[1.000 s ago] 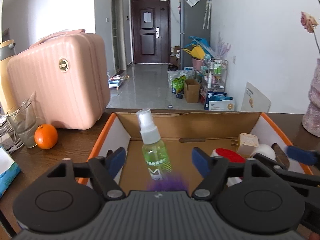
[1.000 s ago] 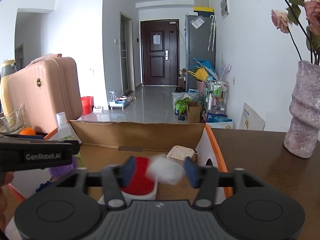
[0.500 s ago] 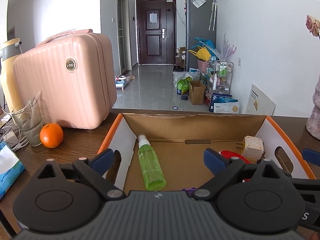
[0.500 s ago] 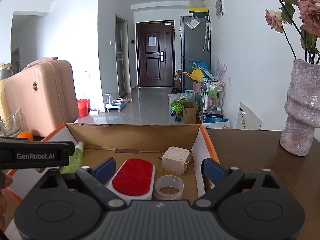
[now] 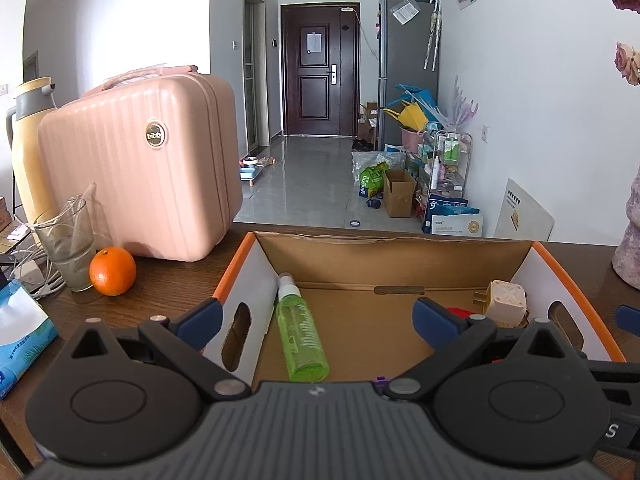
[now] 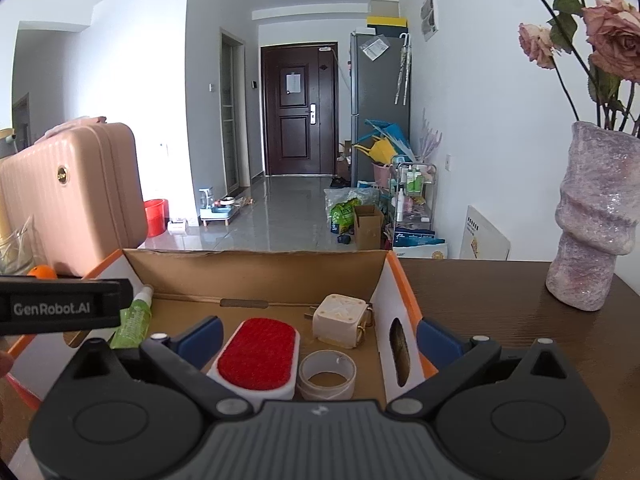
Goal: Organize rigid objects
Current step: 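Lower the purple cap into the box and open the left gripper, then withdraw both grippers from the box toward the items on the table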
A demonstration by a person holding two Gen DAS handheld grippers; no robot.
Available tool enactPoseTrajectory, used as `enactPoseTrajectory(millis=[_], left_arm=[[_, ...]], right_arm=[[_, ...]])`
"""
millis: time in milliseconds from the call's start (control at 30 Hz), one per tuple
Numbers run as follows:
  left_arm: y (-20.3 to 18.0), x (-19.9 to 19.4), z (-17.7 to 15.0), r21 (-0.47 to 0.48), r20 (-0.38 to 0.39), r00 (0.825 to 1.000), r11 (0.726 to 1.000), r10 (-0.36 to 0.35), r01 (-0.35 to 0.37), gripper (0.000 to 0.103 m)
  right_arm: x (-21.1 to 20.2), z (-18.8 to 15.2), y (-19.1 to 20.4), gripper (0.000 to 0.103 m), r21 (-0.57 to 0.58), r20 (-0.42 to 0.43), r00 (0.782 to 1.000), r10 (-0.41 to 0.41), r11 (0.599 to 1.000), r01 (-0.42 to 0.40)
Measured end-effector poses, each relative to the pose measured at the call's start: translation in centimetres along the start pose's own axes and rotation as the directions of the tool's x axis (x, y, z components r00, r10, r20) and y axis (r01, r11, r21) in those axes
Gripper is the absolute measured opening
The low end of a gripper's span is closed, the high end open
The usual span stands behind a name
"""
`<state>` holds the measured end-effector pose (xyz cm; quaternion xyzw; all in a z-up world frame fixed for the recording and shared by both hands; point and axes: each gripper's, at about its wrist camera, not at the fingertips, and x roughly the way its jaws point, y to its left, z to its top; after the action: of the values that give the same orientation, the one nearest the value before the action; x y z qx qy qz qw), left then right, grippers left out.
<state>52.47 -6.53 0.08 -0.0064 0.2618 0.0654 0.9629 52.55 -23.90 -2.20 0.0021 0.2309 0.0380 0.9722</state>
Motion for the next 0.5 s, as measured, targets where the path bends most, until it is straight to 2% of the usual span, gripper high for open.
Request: enactPoseTrajectory(millis=[500], left_arm=[[1.1, -2.3, -1.1, -0.021, 0.002, 1.000, 1.000, 0.010, -0.010, 0.103]], right_arm=[[-2.8, -0.5, 0.2, 0.103, -0.006, 0.018, 1.000, 0.001, 1.000, -0.001]])
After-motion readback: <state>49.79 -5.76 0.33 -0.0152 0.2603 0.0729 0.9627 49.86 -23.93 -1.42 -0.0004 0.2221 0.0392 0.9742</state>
